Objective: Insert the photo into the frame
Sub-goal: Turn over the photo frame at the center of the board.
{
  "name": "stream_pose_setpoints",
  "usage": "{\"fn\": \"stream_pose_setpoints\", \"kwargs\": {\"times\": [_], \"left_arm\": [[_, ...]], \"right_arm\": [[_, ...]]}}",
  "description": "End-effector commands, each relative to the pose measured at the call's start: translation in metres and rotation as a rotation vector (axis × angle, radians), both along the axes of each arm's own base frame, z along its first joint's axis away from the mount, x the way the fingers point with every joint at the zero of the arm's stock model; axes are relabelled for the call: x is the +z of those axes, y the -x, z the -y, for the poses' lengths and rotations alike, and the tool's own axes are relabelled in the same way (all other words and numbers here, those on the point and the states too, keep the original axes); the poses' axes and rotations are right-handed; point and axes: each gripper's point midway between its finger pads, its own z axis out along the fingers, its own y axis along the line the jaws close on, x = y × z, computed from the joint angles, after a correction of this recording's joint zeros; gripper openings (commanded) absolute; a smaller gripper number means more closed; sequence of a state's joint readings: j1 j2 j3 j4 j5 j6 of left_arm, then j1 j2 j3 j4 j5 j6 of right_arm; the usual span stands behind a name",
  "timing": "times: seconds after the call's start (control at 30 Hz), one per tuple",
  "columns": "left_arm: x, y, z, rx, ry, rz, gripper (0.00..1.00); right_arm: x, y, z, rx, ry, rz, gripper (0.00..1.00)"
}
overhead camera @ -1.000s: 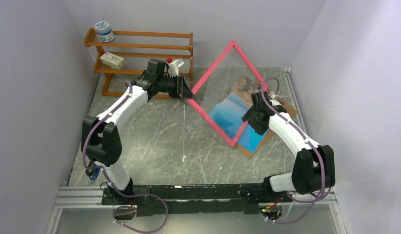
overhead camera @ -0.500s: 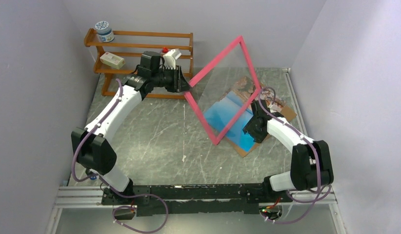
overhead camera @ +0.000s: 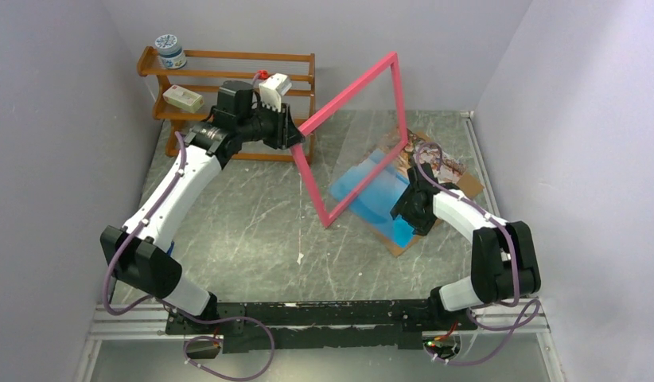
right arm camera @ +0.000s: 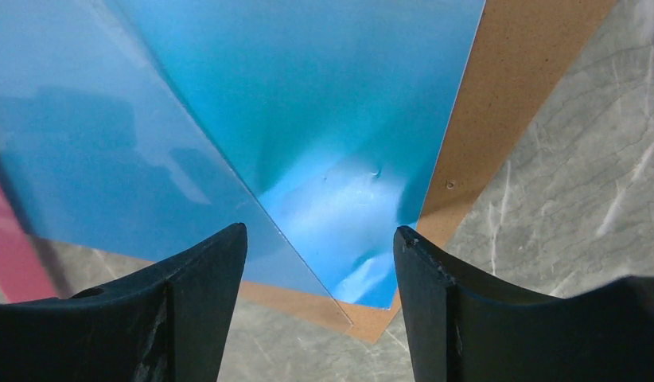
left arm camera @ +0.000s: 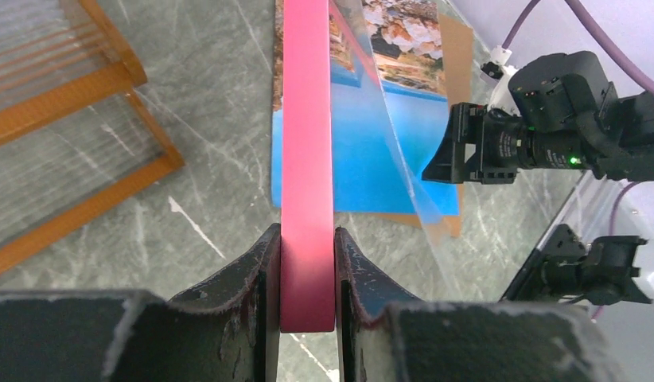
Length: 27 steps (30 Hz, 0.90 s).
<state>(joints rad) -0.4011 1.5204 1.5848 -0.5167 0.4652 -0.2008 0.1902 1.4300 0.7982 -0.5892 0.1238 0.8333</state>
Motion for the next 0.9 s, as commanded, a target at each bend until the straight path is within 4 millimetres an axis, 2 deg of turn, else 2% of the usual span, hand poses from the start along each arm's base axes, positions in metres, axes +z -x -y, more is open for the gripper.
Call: {"fn": "stream_pose_setpoints", "kwargs": {"times": [0.0, 0.23, 0.47, 0.63, 0.87], "left_arm": [[0.043, -0.002, -0.018, 0.013, -0.081, 0.208, 0.03], [0.04, -0.004, -0.044, 0.106, -0.197, 0.236, 0.03], [0.053, 0.001, -0.034, 0.082, -0.116, 0.247, 0.03], [0.062, 0.003, -0.039, 0.094, -0.13, 0.277, 0.03], [0.084, 0.028, -0.052, 0.047, -0.175, 0.391, 0.03]], "right_arm": [[0.006, -0.012, 0.0, 0.035, 0.016, 0.017, 0.73], [0.014, -0.015, 0.015, 0.03, 0.106, -0.004, 0.81], [0.03, -0.027, 0.008, 0.068, 0.091, 0.044, 0.83], [0.016, -0.025, 0.005, 0.084, 0.082, 0.002, 0.83], [-0.002, -0.014, 0.014, 0.075, 0.124, -0.06, 0.79]]}}
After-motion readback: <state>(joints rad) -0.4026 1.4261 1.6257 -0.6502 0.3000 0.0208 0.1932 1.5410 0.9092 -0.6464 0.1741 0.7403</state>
